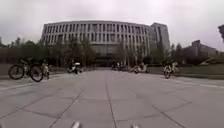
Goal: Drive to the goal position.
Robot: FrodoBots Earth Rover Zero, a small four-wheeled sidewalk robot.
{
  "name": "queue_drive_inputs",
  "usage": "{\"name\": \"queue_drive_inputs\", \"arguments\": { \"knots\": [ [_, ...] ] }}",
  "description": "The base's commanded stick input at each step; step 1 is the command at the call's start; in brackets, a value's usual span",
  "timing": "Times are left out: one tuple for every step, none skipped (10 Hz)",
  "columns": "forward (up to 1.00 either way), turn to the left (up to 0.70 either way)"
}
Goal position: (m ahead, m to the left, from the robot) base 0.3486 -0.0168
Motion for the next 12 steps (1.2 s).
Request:
{"name": "queue_drive_inputs", "arguments": {
  "knots": [
    [0.00, 0.00],
    [0.00, 0.00],
    [0.00, 0.00],
    [0.00, 0.01],
    [0.00, 0.03],
    [0.00, 0.05],
    [0.00, 0.07],
    [0.00, 0.08],
    [0.00, 0.07],
    [0.00, 0.07],
    [0.00, 0.07],
    [0.00, 0.07]
  ]
}}
